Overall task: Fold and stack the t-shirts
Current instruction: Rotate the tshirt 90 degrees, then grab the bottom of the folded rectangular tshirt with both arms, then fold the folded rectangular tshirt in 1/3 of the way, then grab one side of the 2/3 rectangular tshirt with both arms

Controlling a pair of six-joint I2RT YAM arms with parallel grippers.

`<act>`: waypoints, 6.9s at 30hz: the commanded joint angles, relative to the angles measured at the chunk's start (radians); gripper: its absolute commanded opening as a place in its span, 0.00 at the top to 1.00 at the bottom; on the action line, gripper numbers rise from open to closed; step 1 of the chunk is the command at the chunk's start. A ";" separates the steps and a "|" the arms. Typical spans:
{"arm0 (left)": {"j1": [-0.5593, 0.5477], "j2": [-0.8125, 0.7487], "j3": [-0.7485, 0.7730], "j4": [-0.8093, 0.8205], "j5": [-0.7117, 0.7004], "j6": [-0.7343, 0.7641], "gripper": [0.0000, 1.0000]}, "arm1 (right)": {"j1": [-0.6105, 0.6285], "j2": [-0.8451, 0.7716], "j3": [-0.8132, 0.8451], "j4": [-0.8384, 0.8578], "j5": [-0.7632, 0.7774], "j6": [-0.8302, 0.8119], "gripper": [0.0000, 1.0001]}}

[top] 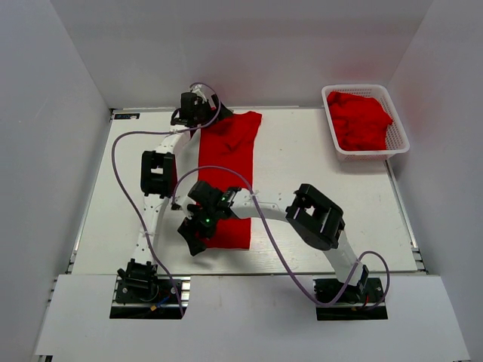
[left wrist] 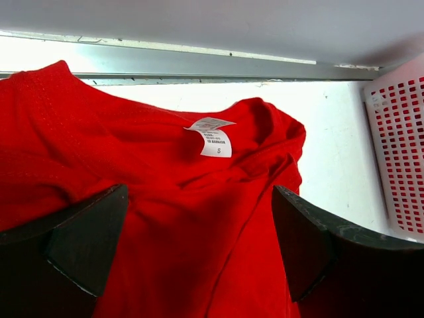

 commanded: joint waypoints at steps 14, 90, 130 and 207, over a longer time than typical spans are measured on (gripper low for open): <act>0.021 -0.563 -0.024 -0.177 -0.226 0.227 0.00 | -0.001 -0.295 0.094 -0.152 0.235 -0.039 0.10; -0.428 -1.649 -1.845 -0.581 -0.387 -0.076 1.00 | 0.022 -0.569 -0.646 0.015 0.594 0.349 1.00; -0.187 -1.005 -1.031 -0.480 -0.493 0.108 1.00 | -0.443 -0.073 0.193 -0.249 0.522 0.084 1.00; -0.098 -1.108 -1.523 -0.137 -0.390 0.149 0.33 | -0.452 -0.149 -0.152 0.032 0.455 0.478 0.32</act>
